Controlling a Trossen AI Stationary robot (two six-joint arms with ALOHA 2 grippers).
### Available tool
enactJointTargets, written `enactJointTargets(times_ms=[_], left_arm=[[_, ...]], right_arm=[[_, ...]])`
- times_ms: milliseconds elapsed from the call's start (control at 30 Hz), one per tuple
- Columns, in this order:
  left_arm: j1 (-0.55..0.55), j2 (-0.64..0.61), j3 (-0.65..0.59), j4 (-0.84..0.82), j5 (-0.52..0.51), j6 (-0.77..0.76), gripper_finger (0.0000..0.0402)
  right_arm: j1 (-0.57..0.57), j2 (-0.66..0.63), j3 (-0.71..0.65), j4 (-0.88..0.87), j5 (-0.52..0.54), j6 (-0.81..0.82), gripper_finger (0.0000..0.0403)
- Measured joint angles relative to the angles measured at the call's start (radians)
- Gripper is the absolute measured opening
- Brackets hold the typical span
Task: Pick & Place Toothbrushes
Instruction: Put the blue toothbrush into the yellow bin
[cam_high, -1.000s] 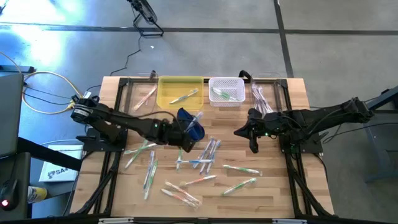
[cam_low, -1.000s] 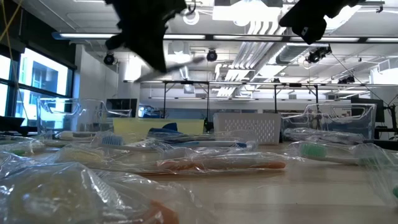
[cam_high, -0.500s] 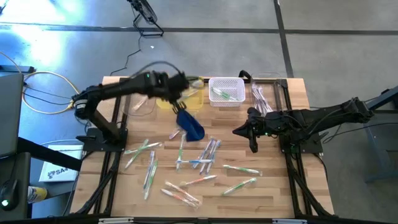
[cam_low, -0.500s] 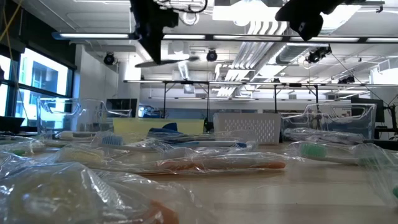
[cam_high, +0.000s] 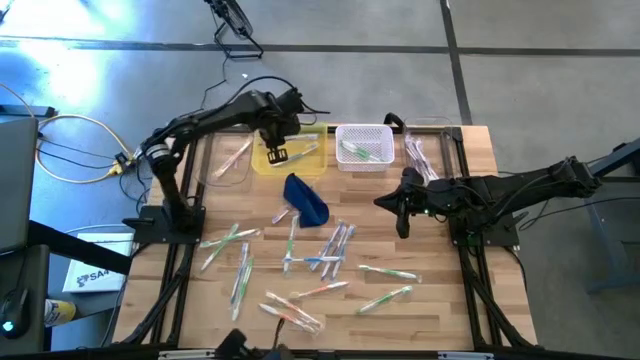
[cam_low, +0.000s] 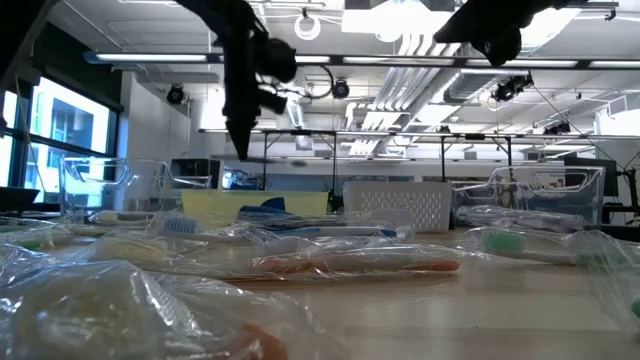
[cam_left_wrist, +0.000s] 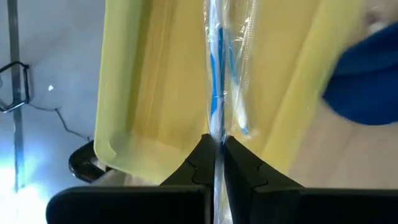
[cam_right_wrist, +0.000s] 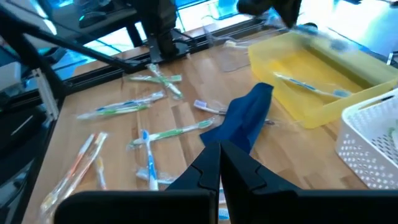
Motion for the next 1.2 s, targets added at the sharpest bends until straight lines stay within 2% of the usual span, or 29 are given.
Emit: enactJointTargets(times_ms=[233, 400, 500, 867, 1000, 1200], left_arm=[[0.043, 0.094, 0.0, 0.102, -0.025, 0.091, 0.0009], [0.051, 0.141, 0.0, 0.109, 0.036, 0.188, 0.001], [0.053, 0.173, -0.001, 0.131, 0.025, 0.221, 0.001], [0.083, 0.234, -0.001, 0.173, 0.045, 0.181, 0.0013], [0.083, 0.233, 0.0, 0.182, 0.025, 0.182, 0.0046], [0.083, 0.233, 0.0, 0.179, 0.02, 0.182, 0.0139]], right_arm=[[0.0, 0.0, 0.0, 0.021, 0.044, 0.052, 0.0004], [0.0, 0.0, 0.0, 0.024, 0.054, 0.091, 0.0003], [0.0, 0.0, 0.0, 0.029, 0.057, 0.104, 0.0004], [0.0, 0.0, 0.0, 0.029, 0.057, 0.108, 0.0004], [0.0, 0.0, 0.0, 0.028, 0.057, 0.108, 0.0004], [0.0, 0.0, 0.0, 0.028, 0.057, 0.108, 0.0004]])
